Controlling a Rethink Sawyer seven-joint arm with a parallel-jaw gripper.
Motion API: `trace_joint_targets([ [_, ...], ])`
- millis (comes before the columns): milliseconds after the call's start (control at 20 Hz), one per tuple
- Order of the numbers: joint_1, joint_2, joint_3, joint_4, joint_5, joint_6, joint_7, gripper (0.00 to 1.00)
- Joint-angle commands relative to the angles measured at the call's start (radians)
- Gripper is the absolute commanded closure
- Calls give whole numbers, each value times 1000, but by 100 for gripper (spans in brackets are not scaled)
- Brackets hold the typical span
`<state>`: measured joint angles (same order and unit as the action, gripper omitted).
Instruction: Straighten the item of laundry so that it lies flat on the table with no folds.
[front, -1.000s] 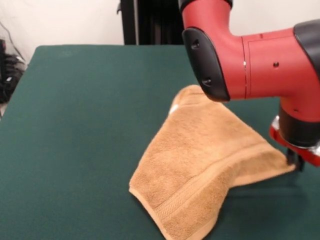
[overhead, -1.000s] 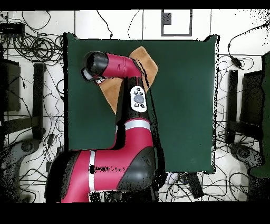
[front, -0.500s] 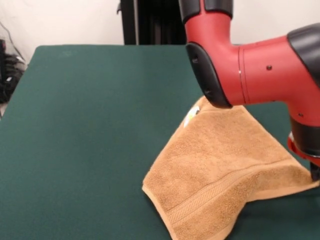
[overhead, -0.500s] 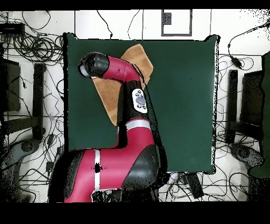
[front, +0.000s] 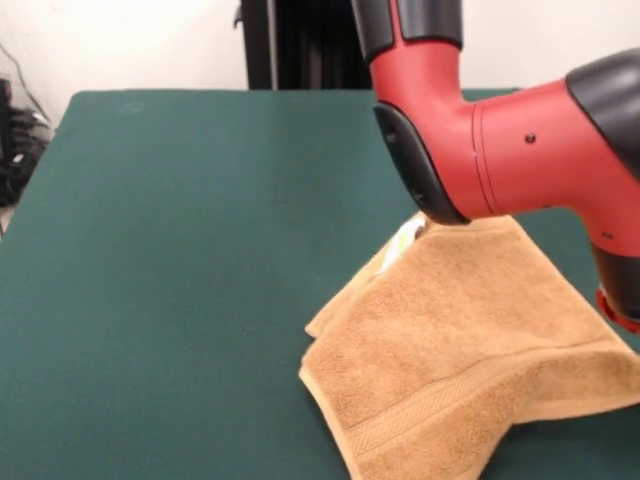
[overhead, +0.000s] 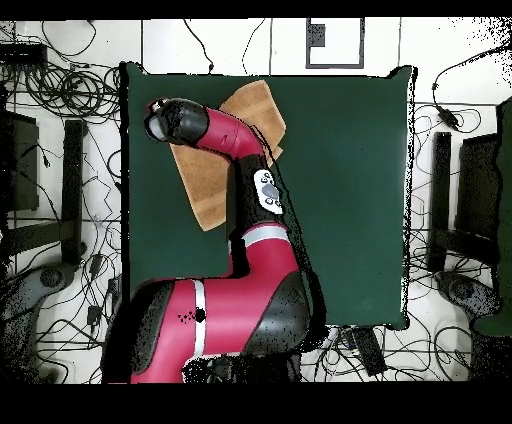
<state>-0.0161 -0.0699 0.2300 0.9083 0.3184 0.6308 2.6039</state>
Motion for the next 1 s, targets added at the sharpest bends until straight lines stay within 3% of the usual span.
trace_joint_targets([
  [50, 2, -10, 184, 85, 58, -108, 27, 100],
  [300, 14, 1, 192, 38, 71, -102, 64, 100],
  [450, 41, 29, 172, -46, 95, -81, 112, 100],
  [800, 131, 150, 65, -366, 150, 38, 283, 100],
  [1000, 152, 200, 13, -490, 173, 86, 366, 100],
])
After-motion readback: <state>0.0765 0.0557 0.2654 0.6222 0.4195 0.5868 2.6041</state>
